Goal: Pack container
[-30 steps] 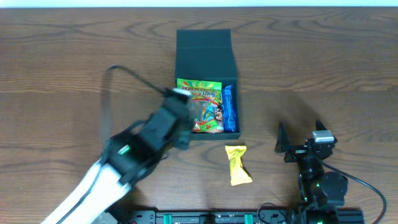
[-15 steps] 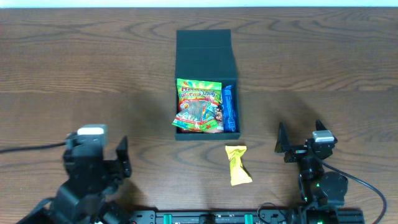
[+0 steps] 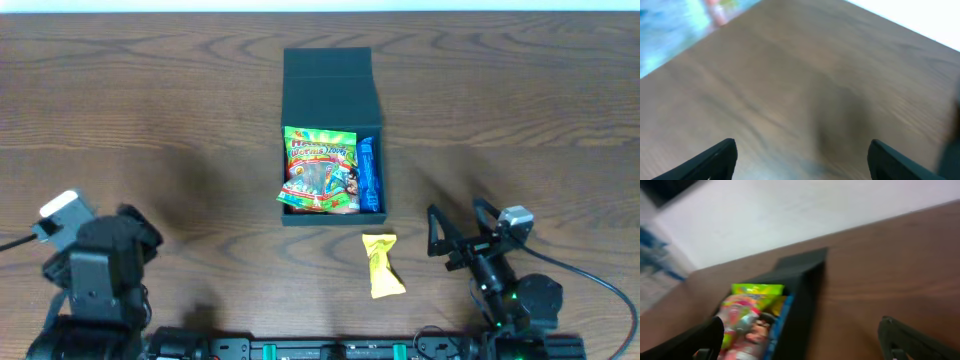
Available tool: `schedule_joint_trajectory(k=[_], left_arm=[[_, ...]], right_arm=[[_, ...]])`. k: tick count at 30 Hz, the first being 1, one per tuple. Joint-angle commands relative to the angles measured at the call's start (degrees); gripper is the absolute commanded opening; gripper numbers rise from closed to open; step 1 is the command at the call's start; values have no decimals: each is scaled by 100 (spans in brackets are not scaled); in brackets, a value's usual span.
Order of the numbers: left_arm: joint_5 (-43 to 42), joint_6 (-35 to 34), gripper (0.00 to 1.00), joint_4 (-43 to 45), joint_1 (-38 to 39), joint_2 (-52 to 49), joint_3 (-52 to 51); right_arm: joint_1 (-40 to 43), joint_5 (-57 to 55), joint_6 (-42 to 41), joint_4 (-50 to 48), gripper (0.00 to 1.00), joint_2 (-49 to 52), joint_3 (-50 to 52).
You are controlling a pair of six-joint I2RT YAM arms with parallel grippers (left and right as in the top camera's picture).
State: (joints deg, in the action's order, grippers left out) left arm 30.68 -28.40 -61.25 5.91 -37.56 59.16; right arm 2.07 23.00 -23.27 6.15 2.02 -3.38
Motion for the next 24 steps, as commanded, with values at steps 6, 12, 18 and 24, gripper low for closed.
schedule_joint_trajectory(k=[6, 12, 18, 24], left_arm=[[229, -251, 95, -39, -1344, -87, 59], [35, -249, 95, -50, -1344, -87, 59], [35, -249, 95, -50, -1344, -87, 59], [35, -249, 95, -50, -1344, -87, 59]], right_arm=[[85, 599, -1307, 168, 99, 50, -494], [85, -15, -555, 1749, 99, 918, -2490], [-48, 151, -205, 2898, 99, 2962, -4564], [-1589, 262, 42, 3674, 99, 5071, -5816]])
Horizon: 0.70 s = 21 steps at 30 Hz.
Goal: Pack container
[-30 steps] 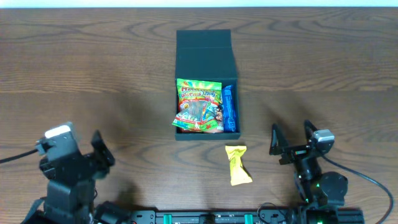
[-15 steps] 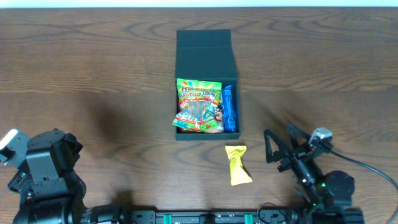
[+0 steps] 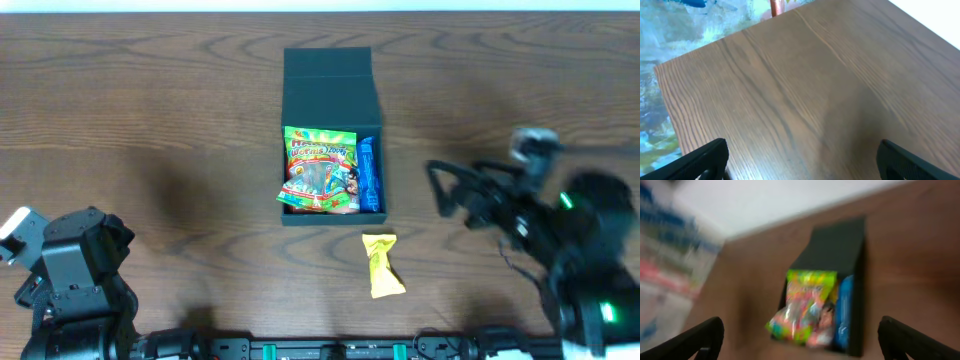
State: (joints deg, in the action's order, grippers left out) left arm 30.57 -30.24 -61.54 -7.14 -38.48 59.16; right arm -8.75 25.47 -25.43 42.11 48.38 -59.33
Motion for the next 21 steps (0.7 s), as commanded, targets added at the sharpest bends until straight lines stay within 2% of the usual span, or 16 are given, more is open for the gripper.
schedule_joint_trajectory(k=[1, 4, 6, 10, 13, 15, 17, 20, 21], left_arm=[[46, -66, 95, -22, -39, 4, 59], [46, -66, 95, -22, -39, 4, 59], [46, -66, 95, -22, -39, 4, 59], [46, -66, 95, -22, -39, 4, 59], [48, -66, 95, -22, -37, 4, 59], [46, -66, 95, -22, -39, 4, 59], [46, -66, 95, -22, -39, 4, 59], [46, -66, 95, -22, -39, 4, 59], [46, -66, 95, -22, -39, 4, 59]], right_arm=[[-1049, -297, 330, 120, 99, 831, -332], [-2385, -1464, 323, 179, 99, 1700, -444], [-2997, -1869, 319, 83, 99, 2129, -442], [-3668, -1370, 278, -481, 99, 2949, -442], [-3515, -518, 275, -970, 99, 3366, -444], [-3101, 166, 17, -1248, 99, 3611, -444], [-2780, 243, -155, -1246, 99, 3628, -444], [-2382, 553, -785, -1172, 98, 3611, -444], [-2317, 610, -1161, -1010, 95, 3600, -444]])
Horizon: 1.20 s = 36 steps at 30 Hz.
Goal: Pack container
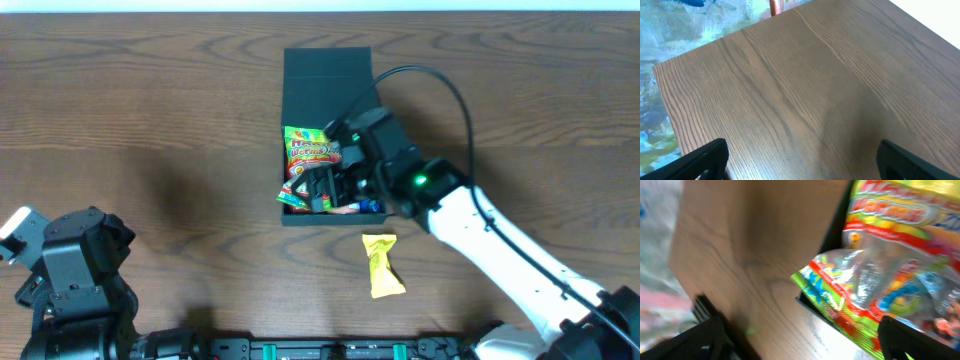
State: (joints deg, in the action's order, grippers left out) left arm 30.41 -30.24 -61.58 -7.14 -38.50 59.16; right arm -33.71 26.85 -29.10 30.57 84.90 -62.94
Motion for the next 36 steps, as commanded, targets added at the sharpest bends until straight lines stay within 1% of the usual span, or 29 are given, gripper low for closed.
schedule_joint_trajectory(k=[1, 3, 4, 5, 6, 8, 10, 11, 12, 13, 14, 18, 24, 25, 31, 34, 35, 36], left_arm=[[61, -66, 95, -17, -39, 7, 59], [61, -66, 95, -17, -39, 7, 59], [61, -66, 95, -17, -39, 7, 59], [61, -66, 95, -17, -39, 7, 59], [61, -66, 95, -17, -39, 7, 59], [61, -66, 95, -17, -39, 7, 59], [61, -66, 95, -17, -39, 7, 59], [61, -66, 95, -17, -39, 7, 59], [61, -66, 95, -17, -39, 7, 59], [61, -66, 95, -17, -37, 7, 59], [61, -66, 95, -17, -39, 7, 59], [61, -66, 95, -17, -39, 7, 59], [61, -66, 95, -17, -39, 7, 59], [61, -66, 95, -17, -39, 7, 59], [61, -66, 95, -17, -39, 7, 59], [61, -66, 95, -17, -39, 7, 59], [61, -66, 95, -17, -39, 7, 59], [61, -66, 95, -17, -39, 7, 59]], right_arm=[[214, 468, -1237, 404, 89, -74, -83], [258, 227, -1945, 1217, 88, -138, -83], [258, 50, -2037, 1410, 95, -157, -81], [258, 42, -2037, 1408, 96, -173, -81], [258, 17, -2072, 1410, 91, -173, -83], [258, -144, -2194, 1436, 84, -164, -81], [258, -581, -2210, 1425, 77, -125, -81], [264, -796, -2210, 1421, 69, -90, -79], [269, -874, -2212, 1416, 65, -59, -79], [267, -892, -2212, 1408, 66, -42, -79], [267, -894, -2218, 1403, 69, -15, -74], [267, -1021, -2275, 1403, 69, 79, -63], [205, -1165, -2251, 1198, 66, 365, -44], [168, -1163, -2253, 1143, 65, 389, -24], [138, -1161, -2256, 966, 45, 592, 111], [138, -1029, -2258, 730, 45, 675, 306], [138, -1032, -2258, 651, 44, 678, 376], [138, -1034, -2260, 616, 40, 678, 424]])
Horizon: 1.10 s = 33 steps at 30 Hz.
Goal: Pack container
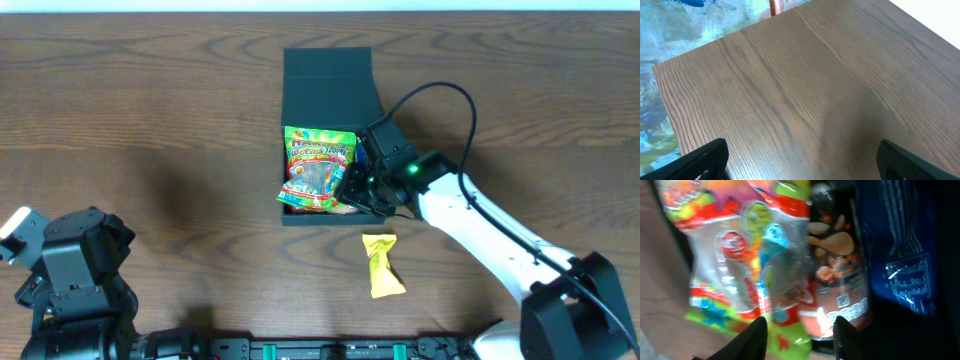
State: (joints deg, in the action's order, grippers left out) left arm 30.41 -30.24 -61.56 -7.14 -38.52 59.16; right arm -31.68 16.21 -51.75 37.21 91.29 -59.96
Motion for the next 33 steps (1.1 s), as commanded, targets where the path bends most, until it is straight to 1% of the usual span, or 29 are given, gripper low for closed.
schedule_joint_trajectory(k=[1, 3, 4, 6, 7, 9, 10, 17, 23, 24, 25, 26, 27, 28, 29, 33], left_arm=[[61, -66, 95, -20, -39, 9, 59], [61, -66, 95, -20, -39, 9, 59], [61, -66, 95, -20, -39, 9, 59], [61, -66, 95, -20, -39, 9, 59], [61, -66, 95, -20, -39, 9, 59], [63, -66, 95, -20, -39, 9, 59], [61, -66, 95, -20, -39, 9, 59], [61, -66, 95, -20, -39, 9, 59], [63, -66, 95, -20, -39, 9, 59], [61, -66, 95, -20, -37, 9, 59], [61, -66, 95, -20, -39, 9, 59], [61, -66, 95, -20, -39, 9, 59], [61, -66, 95, -20, -39, 9, 59], [61, -66, 95, -20, -37, 9, 59], [61, -66, 95, -20, -37, 9, 59], [61, -66, 95, -20, -39, 9, 59]], right_arm=[[-66, 31, 7, -74, 36, 39, 149], [-66, 31, 7, -109, 26, 39, 162], [-66, 33, 4, -125, 22, 39, 162], [-66, 33, 11, -153, 21, 39, 162], [-66, 31, 11, -153, 18, 39, 162], [-66, 26, 15, -162, 6, 39, 162], [-66, -2, 59, -170, 1, 39, 162], [-66, -614, 363, -96, 1, 39, 162], [-66, -874, 380, -61, 2, 39, 164], [-66, -872, 380, -61, 15, 39, 164], [-68, -872, 380, -63, 32, 39, 162], [-81, -876, 382, -68, 39, 39, 162], [-107, -887, 382, -101, 42, 20, 162], [-140, -918, 382, -116, 42, -35, 160], [-186, -1045, 382, -101, 39, -136, 155], [-393, -1646, 382, 227, 22, -789, 153]])
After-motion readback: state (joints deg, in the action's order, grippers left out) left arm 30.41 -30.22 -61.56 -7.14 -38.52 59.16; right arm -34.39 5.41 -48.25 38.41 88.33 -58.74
